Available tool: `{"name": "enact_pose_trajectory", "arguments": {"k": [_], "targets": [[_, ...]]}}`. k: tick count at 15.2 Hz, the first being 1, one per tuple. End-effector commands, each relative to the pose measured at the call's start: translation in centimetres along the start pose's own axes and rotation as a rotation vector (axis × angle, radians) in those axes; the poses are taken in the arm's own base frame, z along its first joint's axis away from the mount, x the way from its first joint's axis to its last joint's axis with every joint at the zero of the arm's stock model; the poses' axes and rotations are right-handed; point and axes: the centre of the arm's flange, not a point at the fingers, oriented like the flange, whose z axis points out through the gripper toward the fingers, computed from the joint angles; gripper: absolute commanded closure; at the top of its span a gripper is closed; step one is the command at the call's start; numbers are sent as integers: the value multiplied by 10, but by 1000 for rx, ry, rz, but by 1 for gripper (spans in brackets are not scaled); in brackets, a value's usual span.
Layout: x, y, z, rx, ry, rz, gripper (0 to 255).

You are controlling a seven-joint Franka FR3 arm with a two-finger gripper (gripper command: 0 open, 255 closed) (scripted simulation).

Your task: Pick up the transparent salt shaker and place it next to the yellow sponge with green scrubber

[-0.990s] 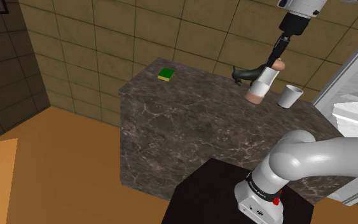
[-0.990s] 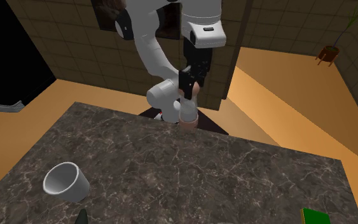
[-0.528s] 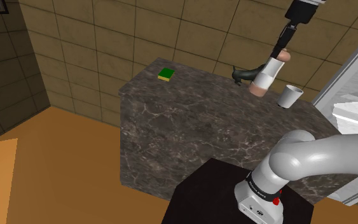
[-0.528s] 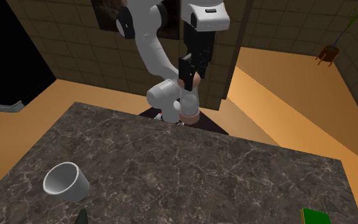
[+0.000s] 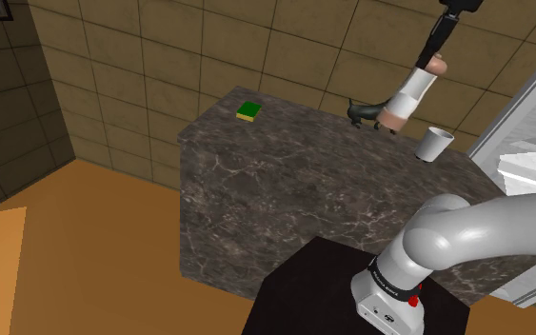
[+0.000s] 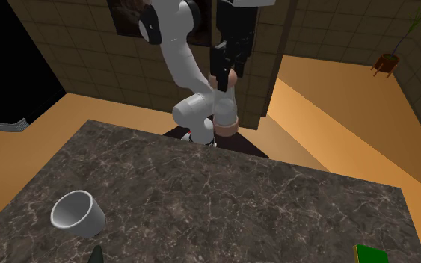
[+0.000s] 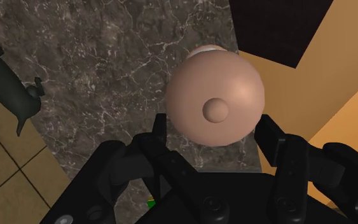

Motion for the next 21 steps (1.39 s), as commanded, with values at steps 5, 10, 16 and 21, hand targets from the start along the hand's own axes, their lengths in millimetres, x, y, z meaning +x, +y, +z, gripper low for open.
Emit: {"name": "enact_pose_trajectory", "arguments": {"k": [5,10,16,21], "targets": [[1,2,-32,0,0,0,255],[2,4,-58,0,0,0,255],[50,11,-44,0,0,0,255],[109,18,-15,0,0,0,255]]}}
